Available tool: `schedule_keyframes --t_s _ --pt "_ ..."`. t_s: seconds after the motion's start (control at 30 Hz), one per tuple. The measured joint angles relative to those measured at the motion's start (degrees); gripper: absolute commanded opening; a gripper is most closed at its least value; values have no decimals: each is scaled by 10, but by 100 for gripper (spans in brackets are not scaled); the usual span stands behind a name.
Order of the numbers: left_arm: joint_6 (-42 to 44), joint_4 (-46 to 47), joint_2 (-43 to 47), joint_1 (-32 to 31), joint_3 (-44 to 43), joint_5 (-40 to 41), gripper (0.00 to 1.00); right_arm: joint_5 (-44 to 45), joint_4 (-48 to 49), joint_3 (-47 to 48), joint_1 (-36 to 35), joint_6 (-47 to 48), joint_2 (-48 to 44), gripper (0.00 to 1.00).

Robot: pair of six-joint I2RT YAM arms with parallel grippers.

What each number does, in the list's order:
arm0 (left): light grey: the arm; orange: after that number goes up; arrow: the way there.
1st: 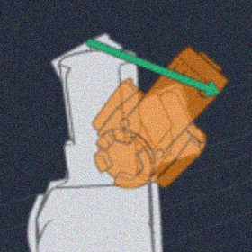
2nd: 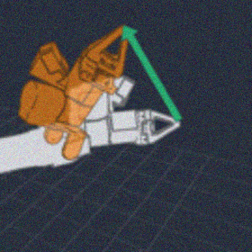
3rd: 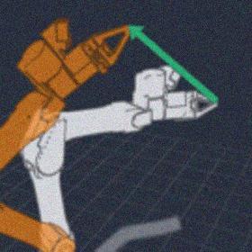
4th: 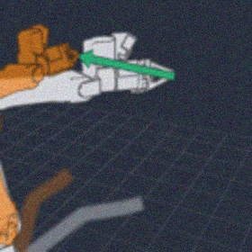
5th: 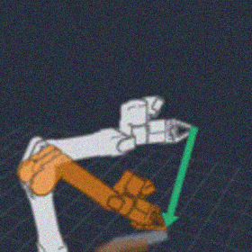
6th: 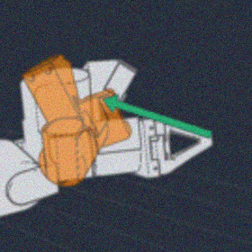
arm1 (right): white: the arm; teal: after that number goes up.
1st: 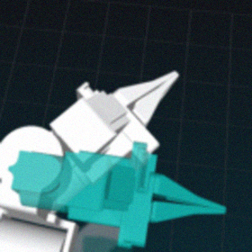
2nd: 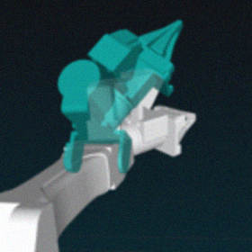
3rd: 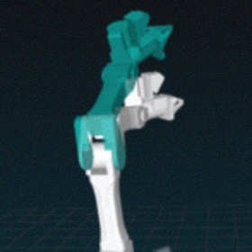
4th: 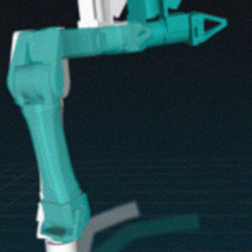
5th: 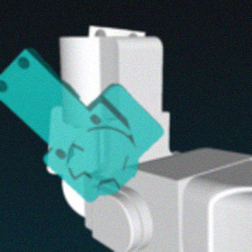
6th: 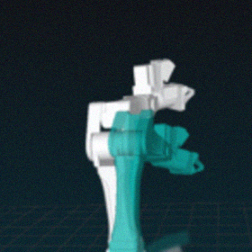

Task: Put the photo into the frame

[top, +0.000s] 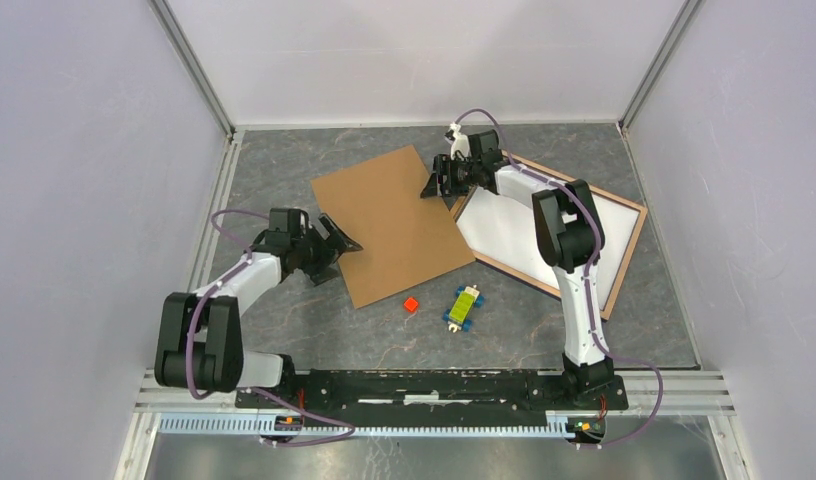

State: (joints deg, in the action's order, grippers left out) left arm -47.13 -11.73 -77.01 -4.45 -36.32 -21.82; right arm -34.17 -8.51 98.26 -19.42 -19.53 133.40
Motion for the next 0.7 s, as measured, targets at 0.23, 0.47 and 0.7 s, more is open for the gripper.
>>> schedule_keyframes --t_s 0.23,0.47,0.7 --pt "-1 26 -50 -6 2 16 100 -20 34 -25 1 -16 -5 65" --pt "-12 66 -47 -5 19 18 100 -39 87 -94 1 -51 -40 63" --pt "-17 83 -38 -5 33 18 100 -35 143 -172 7 -104 -100 53"
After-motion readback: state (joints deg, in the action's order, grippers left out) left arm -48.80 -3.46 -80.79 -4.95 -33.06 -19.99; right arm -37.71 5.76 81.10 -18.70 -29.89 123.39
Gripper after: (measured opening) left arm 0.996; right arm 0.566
